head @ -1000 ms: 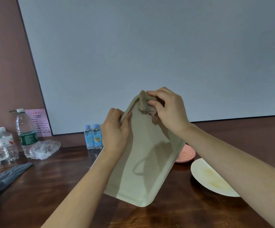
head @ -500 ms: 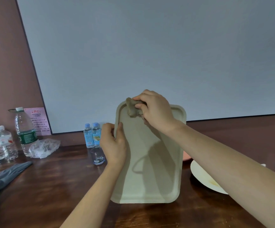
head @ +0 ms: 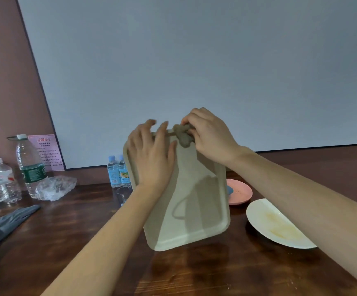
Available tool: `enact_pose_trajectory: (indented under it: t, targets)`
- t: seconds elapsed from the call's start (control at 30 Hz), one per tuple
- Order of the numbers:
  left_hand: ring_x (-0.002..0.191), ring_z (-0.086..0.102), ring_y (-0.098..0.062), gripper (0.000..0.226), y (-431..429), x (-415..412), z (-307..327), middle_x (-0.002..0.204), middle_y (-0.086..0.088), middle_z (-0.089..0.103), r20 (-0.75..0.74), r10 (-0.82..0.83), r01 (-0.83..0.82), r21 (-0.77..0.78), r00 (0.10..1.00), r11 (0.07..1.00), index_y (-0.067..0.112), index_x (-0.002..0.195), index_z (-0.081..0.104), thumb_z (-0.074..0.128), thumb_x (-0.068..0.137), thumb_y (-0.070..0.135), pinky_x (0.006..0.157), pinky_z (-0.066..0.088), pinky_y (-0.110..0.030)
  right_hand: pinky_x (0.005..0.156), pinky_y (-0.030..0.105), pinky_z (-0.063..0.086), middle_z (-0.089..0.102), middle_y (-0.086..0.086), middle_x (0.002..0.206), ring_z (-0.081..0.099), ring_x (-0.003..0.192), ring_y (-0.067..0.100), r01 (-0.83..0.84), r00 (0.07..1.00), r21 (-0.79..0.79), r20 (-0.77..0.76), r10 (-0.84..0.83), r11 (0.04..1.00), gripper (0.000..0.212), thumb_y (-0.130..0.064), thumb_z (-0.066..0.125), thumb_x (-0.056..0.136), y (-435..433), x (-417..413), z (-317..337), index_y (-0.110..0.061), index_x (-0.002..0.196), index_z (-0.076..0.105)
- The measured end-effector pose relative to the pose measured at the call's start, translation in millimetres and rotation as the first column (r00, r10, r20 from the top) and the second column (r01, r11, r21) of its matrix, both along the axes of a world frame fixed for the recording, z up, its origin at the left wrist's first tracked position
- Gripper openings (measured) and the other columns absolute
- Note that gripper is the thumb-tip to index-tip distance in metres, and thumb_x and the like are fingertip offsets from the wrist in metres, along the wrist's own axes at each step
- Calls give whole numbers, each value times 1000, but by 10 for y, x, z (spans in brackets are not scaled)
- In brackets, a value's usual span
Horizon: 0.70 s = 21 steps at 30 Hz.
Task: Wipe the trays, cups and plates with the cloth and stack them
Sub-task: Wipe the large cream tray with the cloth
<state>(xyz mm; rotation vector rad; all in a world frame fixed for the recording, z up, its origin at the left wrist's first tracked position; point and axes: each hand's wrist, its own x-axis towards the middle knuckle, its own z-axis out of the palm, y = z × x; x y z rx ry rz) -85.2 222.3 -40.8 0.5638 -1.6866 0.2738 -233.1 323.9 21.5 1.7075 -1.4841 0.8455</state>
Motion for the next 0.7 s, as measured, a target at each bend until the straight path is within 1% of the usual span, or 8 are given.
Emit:
enact_pose_trajectory:
  t: [0.03,0.1,0.17,0.23,0.37,0.43,0.57,0.7]
  targets:
    - [115,56,-41,36,18,-50,74,129,-15,63,39,-13,14,-31,999,999,13,129,69,72,94,23,98,42,-52,74,40,50,67,1,106,58,96,25,-13,1000,-10,-15,12,1000,21,0,58,91,-9,30,31,-9,106,70]
    - [100,57,-39,27,1,-112,189,112,-13,64,51,-81,82,-7,995,997,8,117,68,69,90,13,84,44,-49,74,39,49,67,-1,105,57,95,24,-24,1000,-46,-20,23,999,22,-2,58,91,-10,52,54,-11,106,71]
    - [97,56,-35,25,-54,-117,252,106,-11,64,15,-165,164,50,986,985,7,115,66,69,89,6,81,45,-46,76,39,49,68,0,105,58,95,24,-27,1000,-103,11,28,994,22,-2,58,93,23,18,9,-11,108,72]
    - [94,55,-29,18,-92,-94,264,101,-8,64,-15,-224,224,53,975,973,8,108,66,73,91,7,80,43,-41,79,37,49,68,1,107,59,97,25,-34,997,-171,57,44,985,24,0,59,94,74,-38,-68,-10,111,73]
    - [86,42,-16,11,-106,-50,263,92,0,58,-45,-225,226,37,973,973,11,95,66,77,93,12,75,38,-36,86,28,48,68,-1,110,60,104,21,12,967,-286,246,61,958,25,-3,61,97,149,-139,-197,-13,116,74]
    - [86,38,-10,12,-120,-16,261,92,5,54,-75,-222,226,42,972,973,11,94,66,78,94,16,76,36,-33,88,23,47,68,-2,108,63,102,17,31,922,-319,376,96,947,24,-7,65,97,170,-177,-244,-13,118,74]
    - [86,38,-8,11,-131,67,264,92,4,55,-131,-211,224,90,969,970,12,94,67,77,94,16,78,36,-34,87,16,48,70,-5,107,64,98,7,27,803,-329,570,176,944,21,-13,70,97,149,-123,-378,-15,117,74]
    - [92,44,-10,5,-185,191,171,96,6,55,-285,-198,266,226,938,937,15,97,70,75,95,17,81,38,-35,85,21,50,71,-8,104,63,95,4,64,682,-285,712,167,956,15,-13,73,94,60,-30,-627,-17,108,74]
